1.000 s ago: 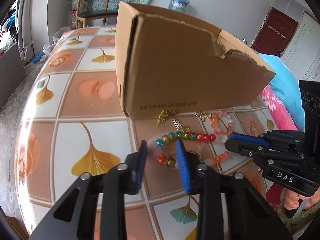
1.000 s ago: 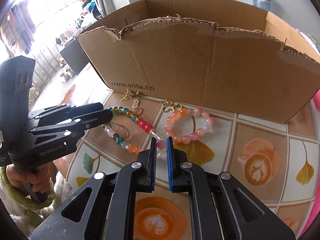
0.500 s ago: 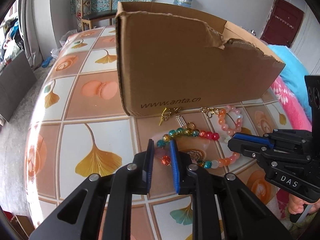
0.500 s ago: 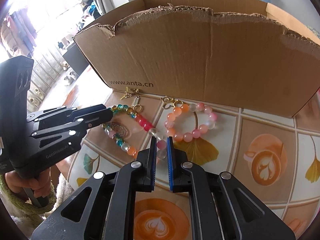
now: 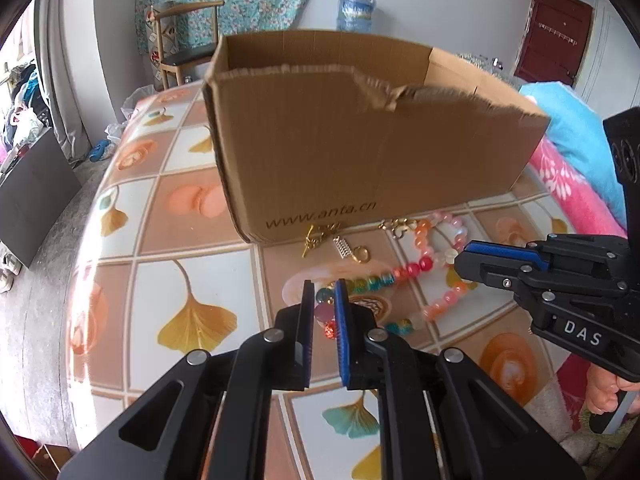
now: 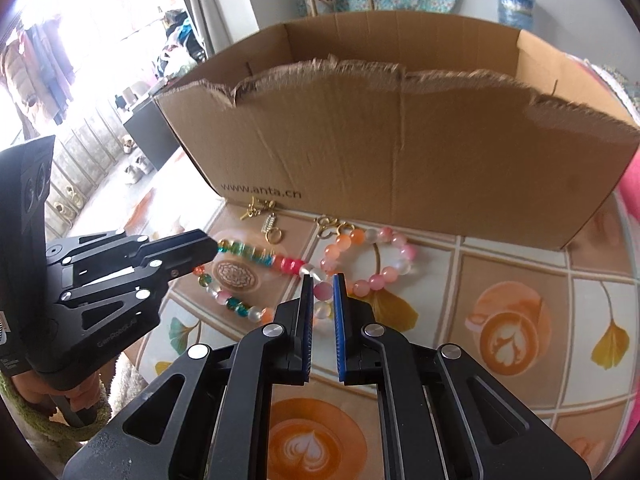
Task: Organize jewelry
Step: 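Lift the multicolored bracelet with both grippers and carry it over the box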
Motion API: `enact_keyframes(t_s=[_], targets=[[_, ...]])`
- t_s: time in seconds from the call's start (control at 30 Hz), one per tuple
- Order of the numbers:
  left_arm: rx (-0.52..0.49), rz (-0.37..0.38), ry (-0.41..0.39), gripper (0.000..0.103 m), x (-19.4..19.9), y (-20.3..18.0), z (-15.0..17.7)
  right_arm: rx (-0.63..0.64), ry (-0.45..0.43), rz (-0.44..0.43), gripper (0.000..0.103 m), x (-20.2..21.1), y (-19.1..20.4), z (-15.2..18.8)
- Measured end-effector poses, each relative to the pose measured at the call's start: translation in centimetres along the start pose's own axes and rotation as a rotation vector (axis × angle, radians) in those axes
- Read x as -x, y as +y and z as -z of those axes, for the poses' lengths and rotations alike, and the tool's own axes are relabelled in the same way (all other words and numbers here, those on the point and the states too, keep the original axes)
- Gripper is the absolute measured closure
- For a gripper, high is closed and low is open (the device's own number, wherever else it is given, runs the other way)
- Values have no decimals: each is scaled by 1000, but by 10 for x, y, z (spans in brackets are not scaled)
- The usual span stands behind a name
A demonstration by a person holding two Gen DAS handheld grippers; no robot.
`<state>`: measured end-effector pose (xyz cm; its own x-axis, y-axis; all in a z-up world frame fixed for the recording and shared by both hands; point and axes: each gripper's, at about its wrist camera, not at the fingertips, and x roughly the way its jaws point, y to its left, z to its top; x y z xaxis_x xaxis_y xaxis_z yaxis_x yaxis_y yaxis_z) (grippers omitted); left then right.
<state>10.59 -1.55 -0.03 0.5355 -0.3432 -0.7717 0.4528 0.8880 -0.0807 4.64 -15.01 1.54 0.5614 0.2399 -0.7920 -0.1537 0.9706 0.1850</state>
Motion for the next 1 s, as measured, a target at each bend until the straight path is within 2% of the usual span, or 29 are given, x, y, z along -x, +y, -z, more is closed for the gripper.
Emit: enact_keyframes(t_s=[0.2,0.33,0.5,0.6,0.73,0.8,0.9,1.0], targets=[[-25,-3,-95,94,40,-8,-10,17,-69,7,95,30,3,-2],[-56,-7,-192,94,76,-14,-29,54,-160,9,95,64,7,-19],[-101,-11,-309,93,111,-15,-71,123,-288,1,95,103,7,-61],[-120,-7,-344,93,116,-10,-105,142,-305,-24,95,105,-1,-94],[-142,-12,-304,93,90,-3,-145,132,-216,-95,95,75,-15,-144],[-164,-20,-263,93,71,1,-162,129,-136,-120,95,48,-23,-165],[-176,-26,-169,93,28,10,-185,110,-8,-151,95,6,-33,-186],[-183,-34,-86,93,-7,17,-196,92,118,-162,95,-35,-44,-200]])
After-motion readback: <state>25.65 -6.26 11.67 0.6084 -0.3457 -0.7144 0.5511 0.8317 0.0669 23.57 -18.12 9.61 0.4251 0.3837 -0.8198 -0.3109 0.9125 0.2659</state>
